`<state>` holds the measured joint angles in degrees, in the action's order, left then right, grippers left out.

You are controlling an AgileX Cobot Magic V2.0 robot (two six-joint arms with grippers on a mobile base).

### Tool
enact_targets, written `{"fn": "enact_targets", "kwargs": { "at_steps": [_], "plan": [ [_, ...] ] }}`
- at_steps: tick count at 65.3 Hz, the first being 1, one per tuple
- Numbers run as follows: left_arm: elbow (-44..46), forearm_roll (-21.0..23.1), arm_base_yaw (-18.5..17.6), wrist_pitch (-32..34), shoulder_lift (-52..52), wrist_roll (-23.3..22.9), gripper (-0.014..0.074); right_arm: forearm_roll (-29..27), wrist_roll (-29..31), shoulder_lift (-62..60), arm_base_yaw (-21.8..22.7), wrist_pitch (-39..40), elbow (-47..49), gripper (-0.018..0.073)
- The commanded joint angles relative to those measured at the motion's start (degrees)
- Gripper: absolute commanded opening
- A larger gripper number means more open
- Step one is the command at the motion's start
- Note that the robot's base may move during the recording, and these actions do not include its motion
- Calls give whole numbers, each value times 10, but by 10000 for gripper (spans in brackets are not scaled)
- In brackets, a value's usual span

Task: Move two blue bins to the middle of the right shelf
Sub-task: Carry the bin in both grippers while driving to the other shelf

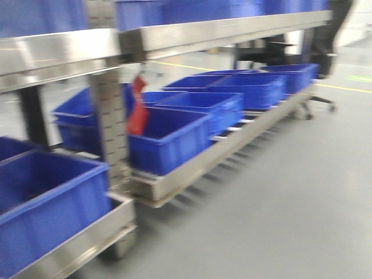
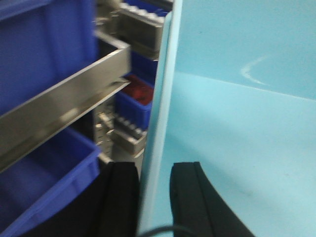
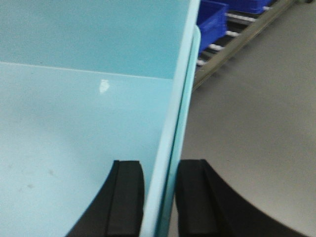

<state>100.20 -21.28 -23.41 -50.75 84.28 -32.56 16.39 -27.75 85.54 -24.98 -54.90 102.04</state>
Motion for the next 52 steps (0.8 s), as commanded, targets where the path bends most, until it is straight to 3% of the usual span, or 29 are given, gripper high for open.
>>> {"fn": "enact_targets", "kwargs": {
  "at_steps": [1, 52],
  "plan": [
    [12, 63, -18, 71, -11, 8, -111, -28, -9, 2, -11, 130, 6, -165],
    [12, 63, -18, 71, -11, 8, -111, -28, -9, 2, -11, 130, 6, -165]
  ]
}}
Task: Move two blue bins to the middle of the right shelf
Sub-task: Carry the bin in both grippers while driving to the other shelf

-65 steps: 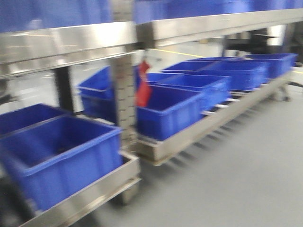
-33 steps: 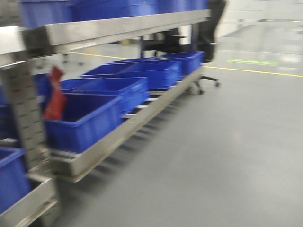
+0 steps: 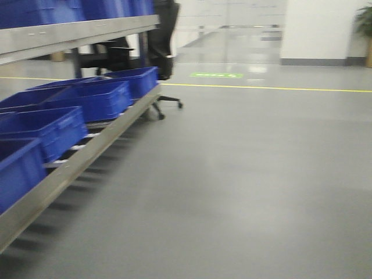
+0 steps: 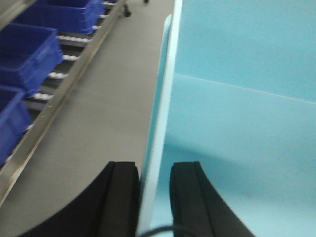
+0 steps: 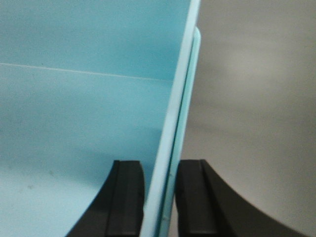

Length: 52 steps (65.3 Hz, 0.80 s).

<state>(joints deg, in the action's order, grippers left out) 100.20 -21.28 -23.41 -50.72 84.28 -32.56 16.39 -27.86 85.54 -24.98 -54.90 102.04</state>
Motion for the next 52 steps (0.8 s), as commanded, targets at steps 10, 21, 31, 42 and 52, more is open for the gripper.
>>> {"fn": "enact_targets", "kwargs": {
  "at_steps": [10, 21, 31, 42, 52],
  "plan": [
    [12, 63, -18, 70, -11, 8, -111, -28, -8, 2, -11, 130, 6, -165],
    [12, 63, -18, 70, -11, 8, -111, -28, -8, 2, -11, 130, 6, -165],
    [12, 60, -18, 70, -11, 8, -111, -28, -8, 2, -11, 130, 6, -165],
    [12, 42, -18, 70, -11, 8, -111, -28, -8, 2, -11, 130, 6, -165],
    [12, 42, -18, 70, -11, 8, -111, -28, -8, 2, -11, 130, 6, -165]
  ]
}}
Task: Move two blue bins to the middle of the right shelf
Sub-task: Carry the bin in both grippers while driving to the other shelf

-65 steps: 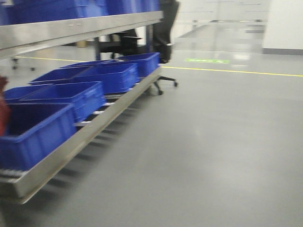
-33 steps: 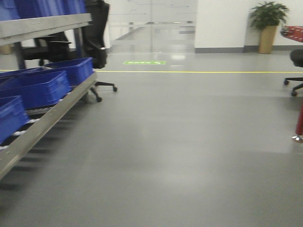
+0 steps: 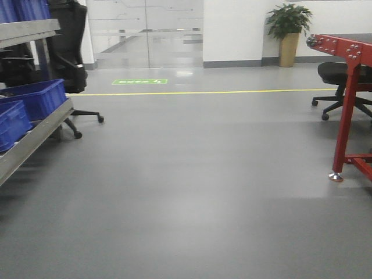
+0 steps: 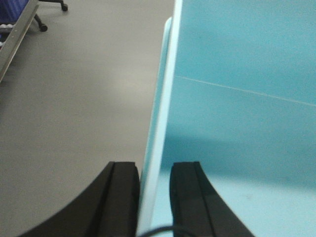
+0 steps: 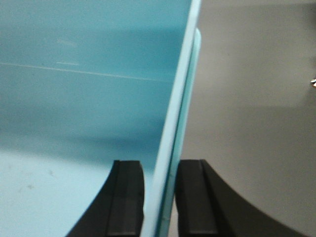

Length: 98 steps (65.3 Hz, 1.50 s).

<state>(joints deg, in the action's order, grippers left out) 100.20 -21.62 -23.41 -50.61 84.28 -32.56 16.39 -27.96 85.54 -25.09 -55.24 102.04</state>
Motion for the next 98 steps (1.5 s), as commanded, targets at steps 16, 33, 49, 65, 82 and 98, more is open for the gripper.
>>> {"fn": "enact_targets", "kwargs": {
  "at_steps": [16, 33, 49, 65, 82, 98],
  "plan": [
    [12, 45, -18, 70, -11, 8, -111, -28, -7, 2, -10, 134, 6, -165],
    [12, 44, -18, 70, -11, 8, -111, -28, -7, 2, -10, 134, 6, -165],
    [12, 44, -18, 70, -11, 8, -111, -28, -7, 2, -10, 134, 6, -165],
    [12, 44, -18, 70, -11, 8, -111, -28, -7, 2, -10, 136, 6, -165],
    [12, 44, -18, 70, -11, 8, -111, -28, -7, 2, -10, 137, 6, -165],
    [12, 44, -18, 70, -11, 8, -111, -28, -7, 2, -10, 137, 6, -165]
  ]
}}
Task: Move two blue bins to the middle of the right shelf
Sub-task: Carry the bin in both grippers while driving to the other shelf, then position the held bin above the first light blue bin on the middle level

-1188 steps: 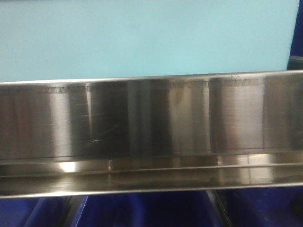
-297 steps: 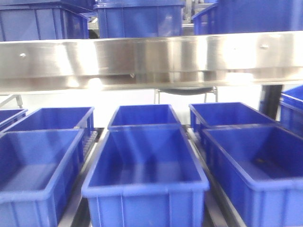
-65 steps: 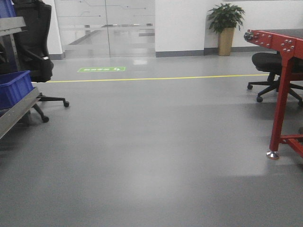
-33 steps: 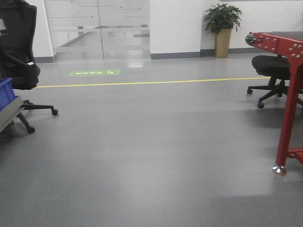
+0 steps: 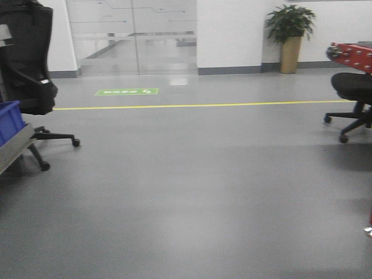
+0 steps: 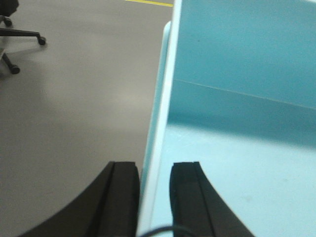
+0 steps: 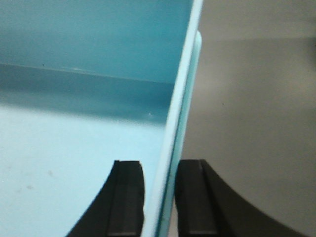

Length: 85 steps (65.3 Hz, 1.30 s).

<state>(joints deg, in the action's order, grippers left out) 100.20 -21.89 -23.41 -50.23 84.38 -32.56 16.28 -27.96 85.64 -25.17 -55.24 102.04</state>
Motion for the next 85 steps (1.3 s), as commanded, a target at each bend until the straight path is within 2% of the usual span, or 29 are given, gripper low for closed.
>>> {"fn": "enact_targets", "kwargs": {
  "at_steps": [1, 85],
  "plan": [
    [12, 46, -18, 67, -12, 8, -111, -27, -7, 1, -9, 137, 6, -165],
    [12, 46, -18, 67, -12, 8, -111, -27, -7, 1, -9, 137, 6, -165]
  ]
}}
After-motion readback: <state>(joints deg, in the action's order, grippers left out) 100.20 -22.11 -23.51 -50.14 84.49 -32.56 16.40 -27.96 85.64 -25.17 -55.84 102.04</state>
